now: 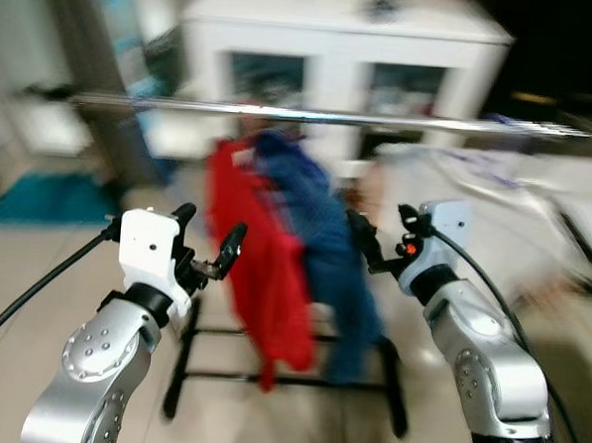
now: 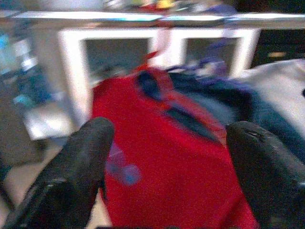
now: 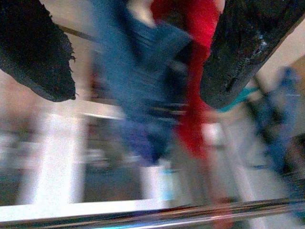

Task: Hang hanger

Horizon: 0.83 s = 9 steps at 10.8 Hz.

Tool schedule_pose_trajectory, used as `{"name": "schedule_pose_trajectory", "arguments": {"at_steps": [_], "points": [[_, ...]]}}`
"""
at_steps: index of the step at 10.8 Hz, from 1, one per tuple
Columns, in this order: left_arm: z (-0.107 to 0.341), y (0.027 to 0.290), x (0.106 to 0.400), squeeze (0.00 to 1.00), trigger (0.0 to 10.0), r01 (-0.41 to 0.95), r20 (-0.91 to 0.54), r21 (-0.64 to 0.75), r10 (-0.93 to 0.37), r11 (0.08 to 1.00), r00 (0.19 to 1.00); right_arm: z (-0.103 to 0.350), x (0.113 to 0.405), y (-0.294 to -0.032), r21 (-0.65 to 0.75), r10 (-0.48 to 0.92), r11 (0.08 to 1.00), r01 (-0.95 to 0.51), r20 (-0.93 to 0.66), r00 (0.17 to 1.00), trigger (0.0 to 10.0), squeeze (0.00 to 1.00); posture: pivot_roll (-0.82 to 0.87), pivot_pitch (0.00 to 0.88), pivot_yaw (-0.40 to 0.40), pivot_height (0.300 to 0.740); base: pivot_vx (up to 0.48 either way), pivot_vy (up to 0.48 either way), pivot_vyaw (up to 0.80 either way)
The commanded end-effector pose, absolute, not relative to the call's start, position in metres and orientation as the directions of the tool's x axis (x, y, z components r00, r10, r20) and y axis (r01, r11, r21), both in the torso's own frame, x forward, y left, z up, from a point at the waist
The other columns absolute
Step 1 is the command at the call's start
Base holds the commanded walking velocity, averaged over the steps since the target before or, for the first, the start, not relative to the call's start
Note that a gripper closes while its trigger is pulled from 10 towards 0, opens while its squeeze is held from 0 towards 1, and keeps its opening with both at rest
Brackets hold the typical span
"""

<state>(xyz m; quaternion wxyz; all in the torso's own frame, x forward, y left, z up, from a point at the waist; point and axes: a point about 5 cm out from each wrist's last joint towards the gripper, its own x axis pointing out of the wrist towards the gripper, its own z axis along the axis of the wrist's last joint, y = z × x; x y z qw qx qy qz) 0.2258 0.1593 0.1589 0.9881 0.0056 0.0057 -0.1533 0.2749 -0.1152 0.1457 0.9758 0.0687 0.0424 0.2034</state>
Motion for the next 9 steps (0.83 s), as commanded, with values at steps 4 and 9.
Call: {"name": "schedule_pose_trajectory", "arguments": {"at_steps": [4,9], "points": [[0.159,0.160,0.224,1.00,10.0,0.310,-0.025,0.031,-0.309,0.950,0.951,0.156,0.266,-0.101,0.148,0.522,0.843,-0.518,0.014,0.853,10.0,1.00,0.05,0.000,0.037,0.740,0.374,0.000,0.60],[0.155,0.163,0.199,1.00,10.0,0.564,-0.093,0.026,-0.560,0.825,0.823,0.170,0.261,-0.105,0.057,0.549,0.836,-0.546,-0.064,0.833,10.0,1.00,0.04,0.000,0.031,0.740,0.000,0.000,0.00]]}}
